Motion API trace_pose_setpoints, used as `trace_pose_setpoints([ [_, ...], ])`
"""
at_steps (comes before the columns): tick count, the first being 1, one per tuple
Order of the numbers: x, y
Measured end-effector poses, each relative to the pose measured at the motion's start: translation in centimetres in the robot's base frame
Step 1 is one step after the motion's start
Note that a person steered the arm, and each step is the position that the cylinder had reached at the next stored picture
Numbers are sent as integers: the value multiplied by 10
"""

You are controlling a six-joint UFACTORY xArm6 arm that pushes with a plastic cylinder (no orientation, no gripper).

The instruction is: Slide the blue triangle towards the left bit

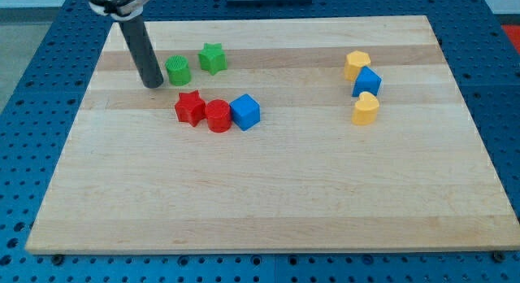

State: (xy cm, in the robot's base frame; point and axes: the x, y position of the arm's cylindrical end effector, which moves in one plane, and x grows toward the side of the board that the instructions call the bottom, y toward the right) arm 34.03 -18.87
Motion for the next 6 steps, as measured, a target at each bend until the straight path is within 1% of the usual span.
trace_pose_setpoints([
  [1,-14,18],
  [3,-18,62],
  [5,-49,76],
  [6,-51,82],
])
